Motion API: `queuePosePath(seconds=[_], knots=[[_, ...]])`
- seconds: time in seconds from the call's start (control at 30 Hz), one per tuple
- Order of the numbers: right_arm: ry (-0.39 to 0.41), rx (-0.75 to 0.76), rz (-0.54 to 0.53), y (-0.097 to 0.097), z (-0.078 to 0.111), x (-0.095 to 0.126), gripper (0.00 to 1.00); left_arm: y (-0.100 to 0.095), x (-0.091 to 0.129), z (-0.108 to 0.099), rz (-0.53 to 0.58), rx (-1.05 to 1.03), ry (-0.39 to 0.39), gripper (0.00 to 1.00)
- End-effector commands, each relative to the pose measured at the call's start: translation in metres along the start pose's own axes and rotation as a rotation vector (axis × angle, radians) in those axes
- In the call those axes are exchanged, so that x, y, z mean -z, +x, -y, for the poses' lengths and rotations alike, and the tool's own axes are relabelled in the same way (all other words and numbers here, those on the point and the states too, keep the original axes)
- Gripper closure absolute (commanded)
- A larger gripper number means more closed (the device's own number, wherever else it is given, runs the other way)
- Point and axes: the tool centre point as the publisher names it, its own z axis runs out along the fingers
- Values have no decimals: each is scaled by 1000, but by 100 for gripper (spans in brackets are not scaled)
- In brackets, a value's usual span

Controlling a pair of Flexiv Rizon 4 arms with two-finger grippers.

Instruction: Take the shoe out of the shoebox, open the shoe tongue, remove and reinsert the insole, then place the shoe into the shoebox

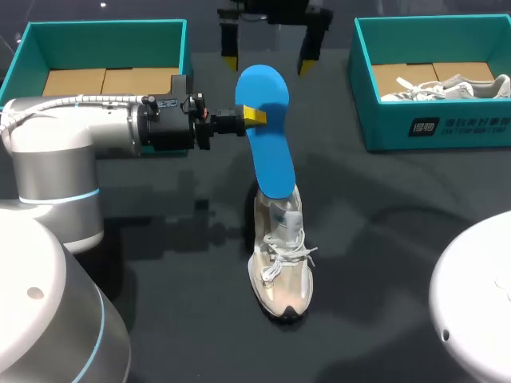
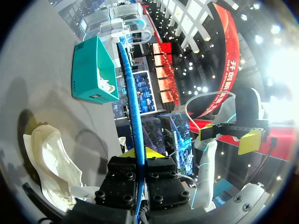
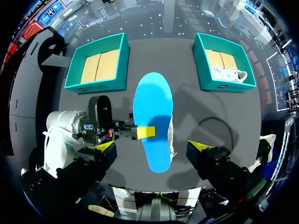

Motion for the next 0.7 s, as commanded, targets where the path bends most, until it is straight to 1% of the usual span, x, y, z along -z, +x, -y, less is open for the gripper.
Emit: queuePosePath(seconds=[0.03, 0.3, 0.57, 0.63, 0.7], knots=[[-1, 3, 133, 5, 0, 1, 0, 0, 0, -1, 1, 0, 1, 100], [3, 11, 129, 7, 1, 0, 0, 0, 0, -1, 1, 0, 1, 100], [-6, -13, 114, 4, 3, -1, 0, 0, 0, -1, 1, 0, 1, 100], [-7, -22, 99, 1, 3, -1, 0, 0, 0, -1, 1, 0, 1, 100], [-1, -34, 58, -5, 2, -3, 0, 0, 0, -1, 1, 0, 1, 100]])
